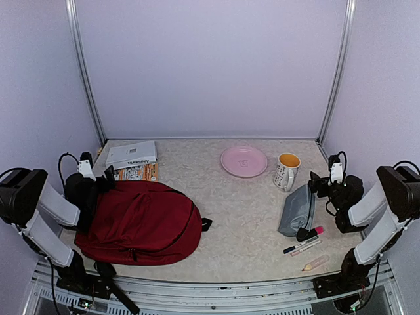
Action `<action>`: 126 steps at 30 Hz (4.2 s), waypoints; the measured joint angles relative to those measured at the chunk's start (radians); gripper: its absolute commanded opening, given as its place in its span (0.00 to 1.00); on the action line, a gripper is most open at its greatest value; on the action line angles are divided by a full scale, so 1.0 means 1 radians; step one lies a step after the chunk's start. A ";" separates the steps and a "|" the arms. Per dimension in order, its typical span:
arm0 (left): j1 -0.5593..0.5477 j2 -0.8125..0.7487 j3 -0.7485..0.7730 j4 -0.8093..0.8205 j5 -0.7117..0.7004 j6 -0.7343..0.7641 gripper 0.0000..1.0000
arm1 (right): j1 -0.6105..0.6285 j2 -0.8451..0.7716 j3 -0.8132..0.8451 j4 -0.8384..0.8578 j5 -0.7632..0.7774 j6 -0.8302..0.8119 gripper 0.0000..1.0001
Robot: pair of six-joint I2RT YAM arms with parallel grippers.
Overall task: Pack the student bag
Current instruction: Pick up the student bag from the center of the board, then pass from the right arm to the left, then pick up the largest pocket of the bag from the student bag.
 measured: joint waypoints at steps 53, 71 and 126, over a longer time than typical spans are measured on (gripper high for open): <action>-0.525 -0.415 0.748 -1.515 0.256 0.130 0.99 | 1.015 0.467 1.140 -1.341 -0.412 0.602 0.22; -0.645 -0.451 0.713 -1.573 0.492 0.274 0.96 | 0.822 0.302 1.348 -1.641 -0.502 0.270 0.00; -0.737 -0.187 0.628 -1.506 0.359 0.153 0.00 | 0.905 -0.112 1.266 -1.678 0.223 0.181 0.56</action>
